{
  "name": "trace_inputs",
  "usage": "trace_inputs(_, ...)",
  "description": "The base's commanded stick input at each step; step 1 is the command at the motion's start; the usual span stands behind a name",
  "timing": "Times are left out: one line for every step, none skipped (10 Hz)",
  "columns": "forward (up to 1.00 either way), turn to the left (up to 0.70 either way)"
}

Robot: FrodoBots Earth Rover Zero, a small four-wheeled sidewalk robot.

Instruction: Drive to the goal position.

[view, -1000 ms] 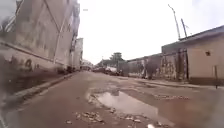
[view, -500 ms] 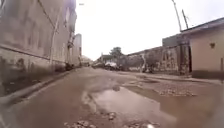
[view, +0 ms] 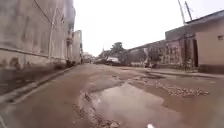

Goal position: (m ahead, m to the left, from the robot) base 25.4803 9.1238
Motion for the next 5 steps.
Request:
trace_inputs(0.70,0.00)
trace_inputs(0.70,0.00)
trace_inputs(0.70,0.00)
trace_inputs(0.70,0.00)
trace_inputs(0.70,0.00)
